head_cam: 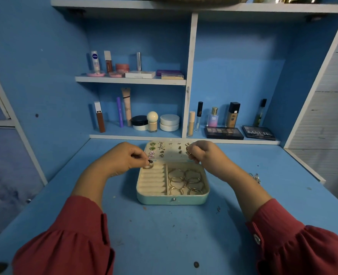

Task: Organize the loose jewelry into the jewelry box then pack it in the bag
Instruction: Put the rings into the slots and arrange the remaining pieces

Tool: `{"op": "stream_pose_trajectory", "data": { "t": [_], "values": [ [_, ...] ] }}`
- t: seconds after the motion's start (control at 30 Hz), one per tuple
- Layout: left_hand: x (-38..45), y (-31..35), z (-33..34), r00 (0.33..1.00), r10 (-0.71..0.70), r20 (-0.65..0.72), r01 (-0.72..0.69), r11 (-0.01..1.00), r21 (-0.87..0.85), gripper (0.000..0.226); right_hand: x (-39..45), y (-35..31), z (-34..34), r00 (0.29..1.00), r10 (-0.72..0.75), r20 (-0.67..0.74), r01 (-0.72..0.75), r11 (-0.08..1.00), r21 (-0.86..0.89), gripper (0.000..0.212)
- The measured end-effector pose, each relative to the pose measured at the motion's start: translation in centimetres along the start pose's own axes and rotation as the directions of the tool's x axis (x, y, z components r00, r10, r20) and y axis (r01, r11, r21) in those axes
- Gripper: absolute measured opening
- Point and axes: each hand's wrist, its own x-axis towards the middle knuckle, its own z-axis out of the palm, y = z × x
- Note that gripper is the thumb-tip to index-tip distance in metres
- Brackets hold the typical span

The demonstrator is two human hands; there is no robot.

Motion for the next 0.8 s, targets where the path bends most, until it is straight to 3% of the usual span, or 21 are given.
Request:
{"op": "stream_pose_trajectory", "data": {
  "t": [0.23,0.33,0.5,0.6,0.8],
  "values": [
    [0.0,-0.3,-0.3,0.999,-0.041,0.034,0.043,0.998,-0.04,0.007,0.0,-1.1,1.9,0.992,0.123,0.04,-0.129,0.966,0.223,0.027],
    [0.1,-0.3,-0.2,1.0,-0.013,0.007,0.014,0.995,-0.101,0.02,0.1,-1.5,2.4,0.988,0.137,0.077,-0.155,0.937,0.315,0.026],
    [0.2,-0.6,-0.2,1.0,0.016,-0.004,-0.016,0.993,-0.114,0.03,0.2,-1.5,3.4,0.994,0.083,0.075,-0.094,0.983,0.16,0.03],
    [0.0,-0.5,-0.3,1.0,0.014,-0.001,-0.014,0.992,-0.124,0.023,0.2,-1.5,3.9,0.998,0.015,0.057,-0.016,1.0,0.018,0.02],
    [0.1,-0.2,-0.1,0.999,0.04,-0.001,-0.04,0.994,-0.106,0.016,0.3,-1.4,4.4,0.996,-0.084,0.01,0.084,0.992,-0.096,0.015]
  ]
}}
